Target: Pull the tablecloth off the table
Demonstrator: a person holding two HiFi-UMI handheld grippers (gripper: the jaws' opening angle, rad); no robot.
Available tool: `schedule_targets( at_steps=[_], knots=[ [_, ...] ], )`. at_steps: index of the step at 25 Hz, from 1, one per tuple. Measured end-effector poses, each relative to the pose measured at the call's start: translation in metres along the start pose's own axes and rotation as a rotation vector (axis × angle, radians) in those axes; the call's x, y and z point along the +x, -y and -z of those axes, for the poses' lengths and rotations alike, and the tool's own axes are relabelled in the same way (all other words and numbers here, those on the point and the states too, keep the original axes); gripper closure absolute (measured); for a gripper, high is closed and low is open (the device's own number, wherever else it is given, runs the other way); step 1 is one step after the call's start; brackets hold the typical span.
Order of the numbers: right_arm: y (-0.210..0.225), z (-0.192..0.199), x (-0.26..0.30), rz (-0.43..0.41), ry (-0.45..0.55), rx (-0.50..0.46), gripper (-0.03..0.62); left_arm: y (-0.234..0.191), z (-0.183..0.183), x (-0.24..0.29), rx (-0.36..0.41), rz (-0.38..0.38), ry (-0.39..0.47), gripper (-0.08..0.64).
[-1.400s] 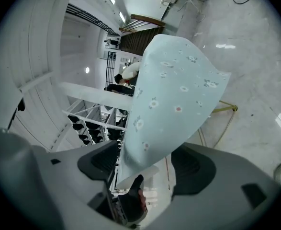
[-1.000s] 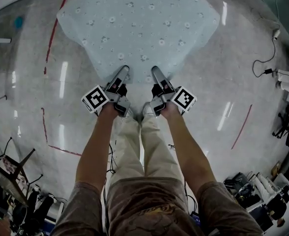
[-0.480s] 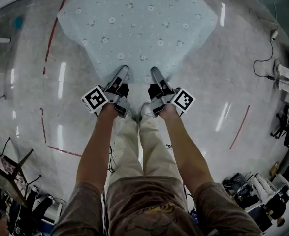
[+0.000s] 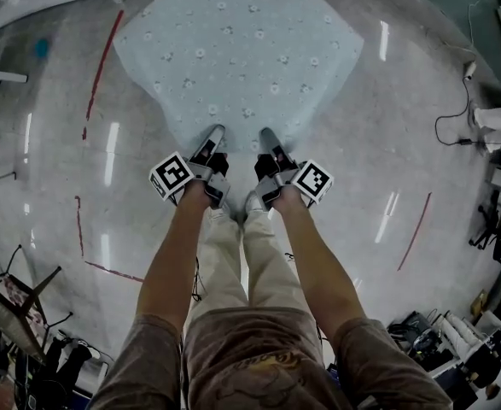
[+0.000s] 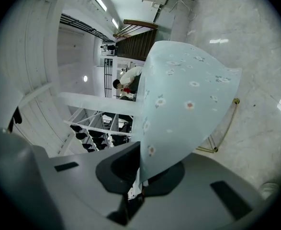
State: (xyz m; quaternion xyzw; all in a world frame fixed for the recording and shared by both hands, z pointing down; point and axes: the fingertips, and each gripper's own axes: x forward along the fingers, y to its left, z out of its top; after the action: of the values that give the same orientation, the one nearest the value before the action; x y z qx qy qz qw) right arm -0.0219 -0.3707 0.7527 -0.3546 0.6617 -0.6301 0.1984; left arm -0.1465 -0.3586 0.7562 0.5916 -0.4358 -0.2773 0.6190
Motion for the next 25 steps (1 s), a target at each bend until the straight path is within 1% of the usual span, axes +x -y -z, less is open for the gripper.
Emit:
schedule_targets(
  at_steps=[4, 5, 8, 10, 15, 18, 21, 25],
  knots=[
    [-0.008, -0.002, 0.0, 0.004, -0.001, -0.003, 0.584, -0.002, 0.001, -0.002, -0.042, -0.038, -0.005, 0.499],
    [-0.01, -0.001, 0.0, 0.003, 0.001, 0.007, 0.584, -0.001, 0.002, -0.003, -0.055, -0.032, -0.003, 0.502],
    [-0.02, -0.001, -0.001, -0.009, 0.003, 0.02, 0.584, 0.01, 0.003, -0.01, -0.087, 0.019, 0.014, 0.534],
    [-0.028, -0.003, -0.002, -0.018, -0.001, -0.004, 0.584, 0.019, 0.001, -0.012, -0.08, 0.04, 0.017, 0.538],
    [-0.047, -0.005, -0.003, -0.03, 0.009, -0.017, 0.584, 0.037, -0.002, -0.016, -0.06, 0.068, 0.024, 0.54],
    [-0.065, -0.01, -0.007, -0.044, 0.024, -0.058, 0.584, 0.056, -0.003, -0.019, -0.031, 0.093, 0.037, 0.54],
    [-0.085, -0.014, -0.011, -0.058, 0.035, -0.074, 0.584, 0.079, -0.003, -0.023, 0.015, 0.115, 0.056, 0.54],
    [-0.112, -0.02, -0.02, -0.085, 0.049, -0.116, 0.584, 0.115, -0.003, -0.029, 0.045, 0.165, 0.076, 0.54]
  ],
)
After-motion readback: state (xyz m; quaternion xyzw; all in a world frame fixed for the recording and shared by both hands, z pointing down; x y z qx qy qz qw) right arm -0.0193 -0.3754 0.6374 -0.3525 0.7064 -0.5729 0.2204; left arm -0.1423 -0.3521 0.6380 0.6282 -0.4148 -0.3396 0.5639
